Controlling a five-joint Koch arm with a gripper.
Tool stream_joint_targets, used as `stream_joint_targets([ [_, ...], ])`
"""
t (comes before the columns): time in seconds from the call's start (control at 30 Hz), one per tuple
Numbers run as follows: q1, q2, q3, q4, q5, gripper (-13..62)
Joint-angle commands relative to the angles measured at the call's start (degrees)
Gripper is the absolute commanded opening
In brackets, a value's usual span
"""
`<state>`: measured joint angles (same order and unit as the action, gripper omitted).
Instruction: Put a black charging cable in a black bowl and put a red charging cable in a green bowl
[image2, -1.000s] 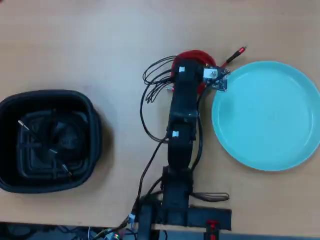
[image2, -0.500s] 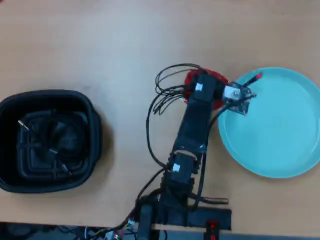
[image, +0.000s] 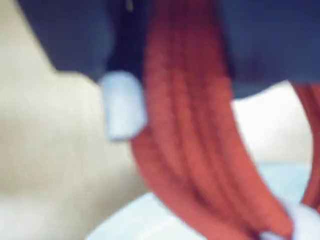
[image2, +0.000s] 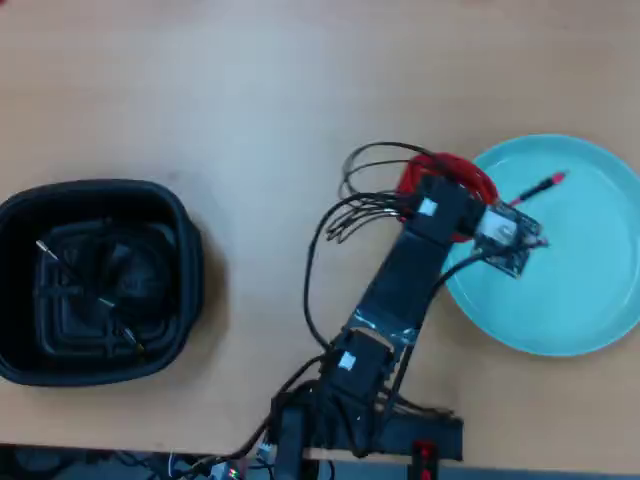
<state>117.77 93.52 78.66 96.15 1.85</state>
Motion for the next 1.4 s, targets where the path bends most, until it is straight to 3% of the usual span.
stream_joint_targets([
  [0.0, 4.31, 3.52, -22.76, 2.37, -1.93, -5.9],
  [0.17, 12.22, 1.67, -22.76, 2.20, -2.37, -6.0],
  [0.43, 16.17, -15.03, -21.01, 1.23, -7.47, -5.7],
  [0.97, 22.50, -15.47, -24.52, -10.28, -0.79, -2.5],
  [1.13, 23.03, -16.44, -24.61, -10.37, -1.14, 13.4],
  [1.37, 23.12, -22.15, -24.26, -9.76, 0.88, 61.1],
])
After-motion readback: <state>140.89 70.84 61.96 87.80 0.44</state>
